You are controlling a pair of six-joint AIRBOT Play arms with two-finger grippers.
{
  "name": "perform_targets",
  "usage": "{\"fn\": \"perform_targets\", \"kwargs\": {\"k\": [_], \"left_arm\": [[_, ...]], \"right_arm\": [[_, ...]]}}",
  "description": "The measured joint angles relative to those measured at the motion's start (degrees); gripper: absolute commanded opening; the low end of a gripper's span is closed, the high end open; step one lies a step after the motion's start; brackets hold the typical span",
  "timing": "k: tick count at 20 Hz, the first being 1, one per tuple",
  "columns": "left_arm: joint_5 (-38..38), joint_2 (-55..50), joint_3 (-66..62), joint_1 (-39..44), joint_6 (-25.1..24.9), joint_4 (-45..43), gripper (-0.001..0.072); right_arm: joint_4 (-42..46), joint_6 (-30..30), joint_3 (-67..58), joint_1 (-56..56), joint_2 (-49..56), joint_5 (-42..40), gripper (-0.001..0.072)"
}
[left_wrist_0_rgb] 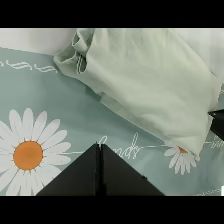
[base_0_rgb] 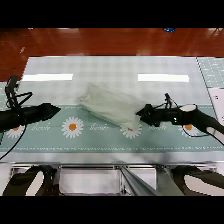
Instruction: Fold the shirts.
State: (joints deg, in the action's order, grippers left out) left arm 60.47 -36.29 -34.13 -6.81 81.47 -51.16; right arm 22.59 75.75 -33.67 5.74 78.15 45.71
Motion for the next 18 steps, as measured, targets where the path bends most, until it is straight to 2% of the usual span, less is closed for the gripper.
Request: {"fn": "perform_targets", "kwargs": {"k": [1, 2, 3, 7, 15, 18], "left_arm": [[0.02, 0.0, 0.04, 0.02, 0.0, 0.0, 0.0021], [-0.02, 0.0, 0.04, 0.0, 0.0, 0.0, 0.0021], [-0.02, 0.0, 0.04, 0.0, 0.0, 0.0, 0.0021], [-0.02, 0.0, 0.04, 0.02, 0.0, 0.0, 0.0021], [-1.18, 0.0, 0.04, 0.02, 0.0, 0.0, 0.0021], [-1.27, 0.0, 0.04, 0.02, 0.0, 0.0, 0.0021]], "right_arm": [[-0.48, -0.59, -1.81, 1.36, 1.68, -0.2, 0.0251], [-0.33, -1.01, -3.63, 2.56, 3.1, -0.68, 0.0065], [-0.35, -1.31, -5.75, 3.8, 4.37, -0.81, 0.0024], [1.33, -1.88, -17.07, 7.8, 6.78, 1.7, 0.0024], [26.27, 14.16, -51.95, 9.09, 7.69, 14.03, 0.0023], [31.21, 17.31, -62.23, 6.03, 7.69, 19.98, 0.0023]]}}
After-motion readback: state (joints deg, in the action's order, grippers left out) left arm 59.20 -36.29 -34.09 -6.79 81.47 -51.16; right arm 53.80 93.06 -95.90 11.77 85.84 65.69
